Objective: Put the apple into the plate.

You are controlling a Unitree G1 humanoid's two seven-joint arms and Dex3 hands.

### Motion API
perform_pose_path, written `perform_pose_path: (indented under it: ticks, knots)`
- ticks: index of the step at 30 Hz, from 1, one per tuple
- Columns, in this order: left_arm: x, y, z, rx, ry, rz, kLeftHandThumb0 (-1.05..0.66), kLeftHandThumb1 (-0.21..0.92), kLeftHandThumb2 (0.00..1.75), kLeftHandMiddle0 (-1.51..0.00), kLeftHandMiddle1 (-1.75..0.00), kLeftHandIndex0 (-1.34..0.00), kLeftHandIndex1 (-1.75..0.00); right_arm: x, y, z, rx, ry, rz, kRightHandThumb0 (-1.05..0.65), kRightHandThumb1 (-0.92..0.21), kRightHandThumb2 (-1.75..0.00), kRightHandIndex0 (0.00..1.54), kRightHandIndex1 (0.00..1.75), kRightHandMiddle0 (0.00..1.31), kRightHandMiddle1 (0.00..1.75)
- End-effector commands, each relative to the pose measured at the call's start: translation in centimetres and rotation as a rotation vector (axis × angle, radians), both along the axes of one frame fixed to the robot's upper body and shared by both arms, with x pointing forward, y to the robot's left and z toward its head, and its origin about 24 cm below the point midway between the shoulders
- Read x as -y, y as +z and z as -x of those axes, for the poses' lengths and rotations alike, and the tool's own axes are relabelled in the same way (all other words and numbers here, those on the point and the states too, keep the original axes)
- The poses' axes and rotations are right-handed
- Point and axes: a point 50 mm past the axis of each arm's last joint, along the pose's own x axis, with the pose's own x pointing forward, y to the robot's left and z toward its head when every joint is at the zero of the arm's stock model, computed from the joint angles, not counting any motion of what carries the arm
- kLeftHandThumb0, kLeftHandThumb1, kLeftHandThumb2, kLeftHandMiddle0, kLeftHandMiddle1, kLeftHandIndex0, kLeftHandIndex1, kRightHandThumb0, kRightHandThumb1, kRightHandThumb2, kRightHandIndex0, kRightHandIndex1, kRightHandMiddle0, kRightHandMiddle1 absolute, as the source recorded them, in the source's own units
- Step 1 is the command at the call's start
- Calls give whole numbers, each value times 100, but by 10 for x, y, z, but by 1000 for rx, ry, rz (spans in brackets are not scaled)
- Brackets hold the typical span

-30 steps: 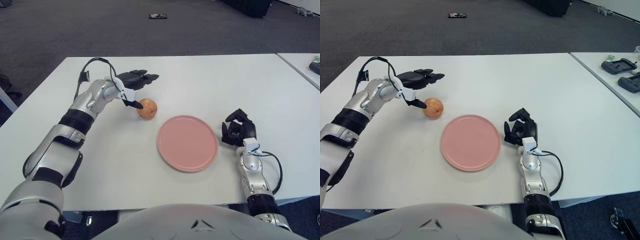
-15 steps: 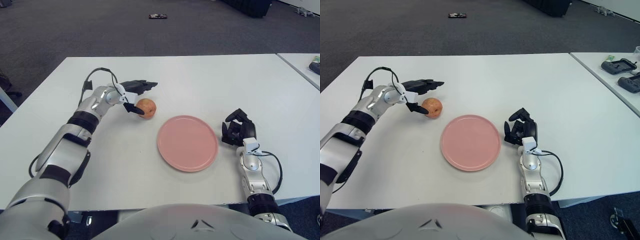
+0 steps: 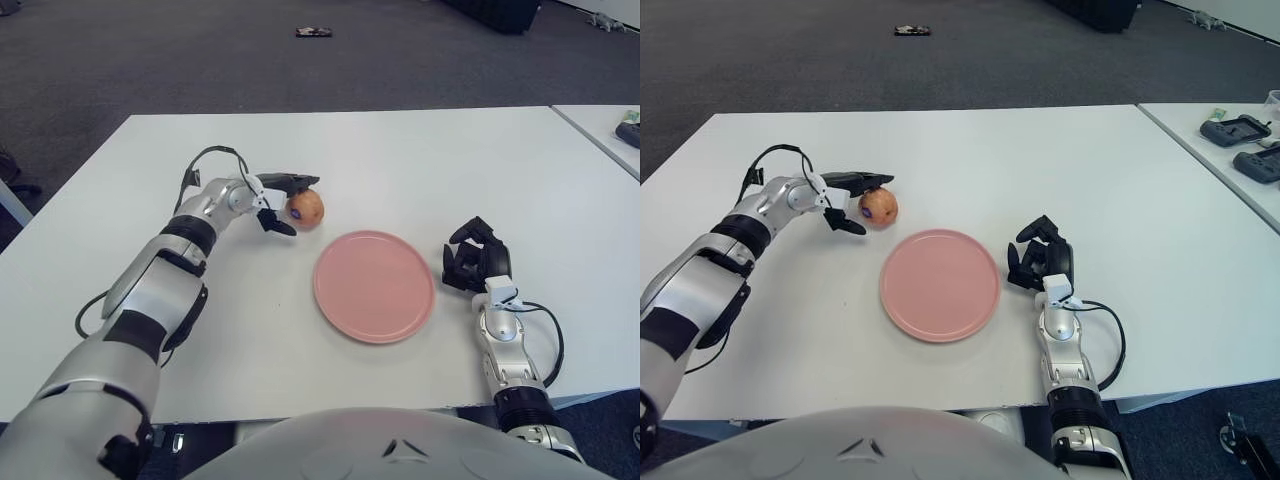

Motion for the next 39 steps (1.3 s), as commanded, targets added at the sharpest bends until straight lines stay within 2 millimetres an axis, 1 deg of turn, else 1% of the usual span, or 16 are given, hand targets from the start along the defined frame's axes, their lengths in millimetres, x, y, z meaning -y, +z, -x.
perform_pose_path:
  ticks: [1, 16, 23, 36, 39]
  knots:
    - [7, -1, -2, -2, -15, -41, -96, 49, 74, 0, 0, 0, 0, 3, -14, 9, -79, -13, -2, -47, -34, -130, 109, 175, 59, 175]
    - [18, -23, 5, -15, -11, -95, -94, 47, 75, 0, 0, 0, 0, 4, -14, 11, -73, -22, -7, -47, -35, -129, 109, 175, 58, 175]
    - [21, -26, 6, -24, 0, -88, -92, 45, 79, 0, 0, 0, 0, 4, -13, 12, -67, -23, -4, -47, -35, -128, 108, 175, 58, 175]
    - [30, -28, 9, 1, -31, -73, -96, 50, 80, 0, 0, 0, 0, 3, -12, 13, -54, -21, -9, -47, -35, -128, 109, 175, 58, 175]
    - [32, -28, 9, 6, -43, -74, -96, 53, 79, 0, 0, 0, 0, 4, -11, 13, -54, -20, -12, -47, -35, -128, 109, 175, 58, 175]
